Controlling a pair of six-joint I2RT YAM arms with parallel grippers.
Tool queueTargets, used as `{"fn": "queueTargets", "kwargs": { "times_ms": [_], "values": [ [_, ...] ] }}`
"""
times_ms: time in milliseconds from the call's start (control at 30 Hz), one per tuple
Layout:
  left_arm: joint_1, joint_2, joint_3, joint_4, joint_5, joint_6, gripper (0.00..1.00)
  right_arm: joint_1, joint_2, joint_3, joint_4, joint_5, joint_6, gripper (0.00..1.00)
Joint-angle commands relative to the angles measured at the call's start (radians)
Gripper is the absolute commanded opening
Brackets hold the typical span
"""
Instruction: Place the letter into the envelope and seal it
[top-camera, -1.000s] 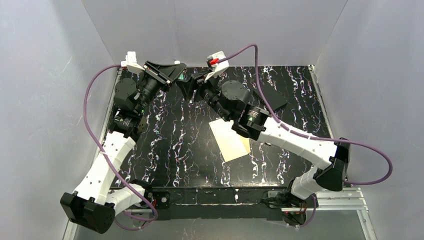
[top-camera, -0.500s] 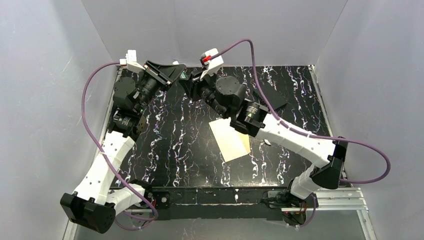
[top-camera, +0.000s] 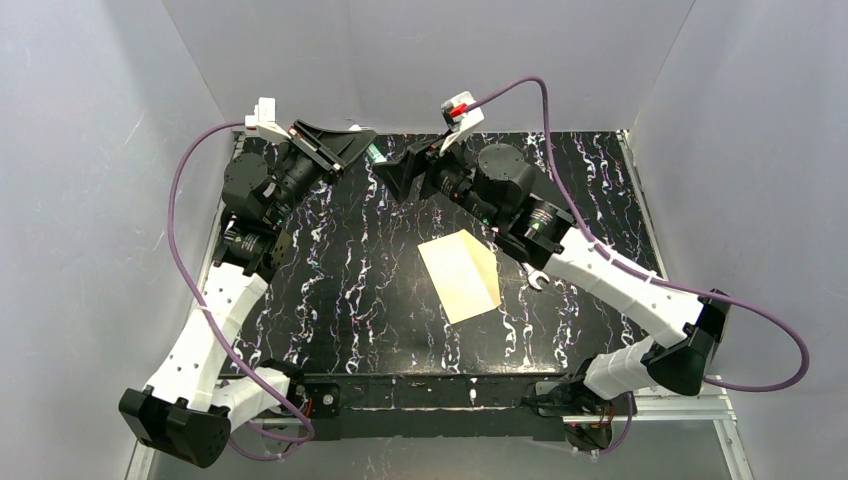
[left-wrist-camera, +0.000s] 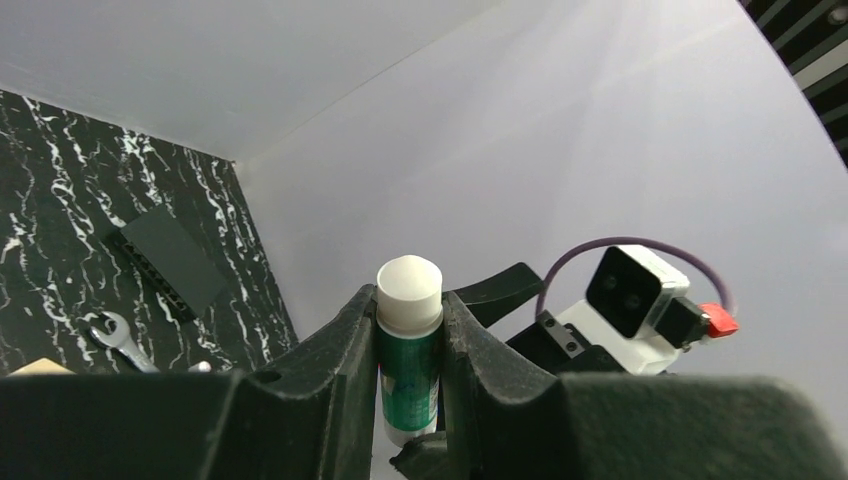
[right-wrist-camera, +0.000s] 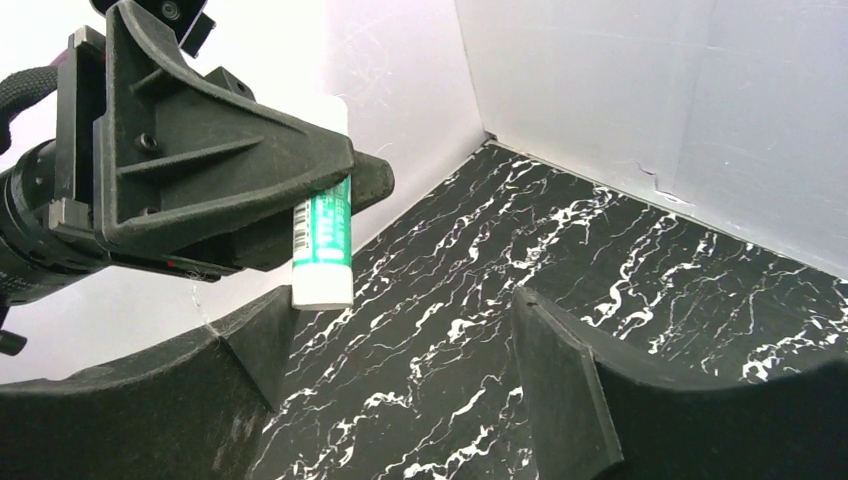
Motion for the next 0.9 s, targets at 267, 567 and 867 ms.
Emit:
{"fn": "queueTargets", "kwargs": {
  "times_ms": [267,567,867],
  "values": [
    [0.003,-0.033,0.034,0.03,0.01,-0.065,0.0,-0.007,0.024,0.065,0.045,-0.081,0.048,0.59],
    [0.003,-0.046,0.02,0.031,0.018,-0.058,0.0,-0.007,0.058,0.118,0.04,-0.083,0.063,0.52],
    [0.003,-0.046,0.034,0.033,0.031,-0.018,0.0,-0.008,0.053,0.134,0.019,-0.131,0.093,0.01]
  ]
}}
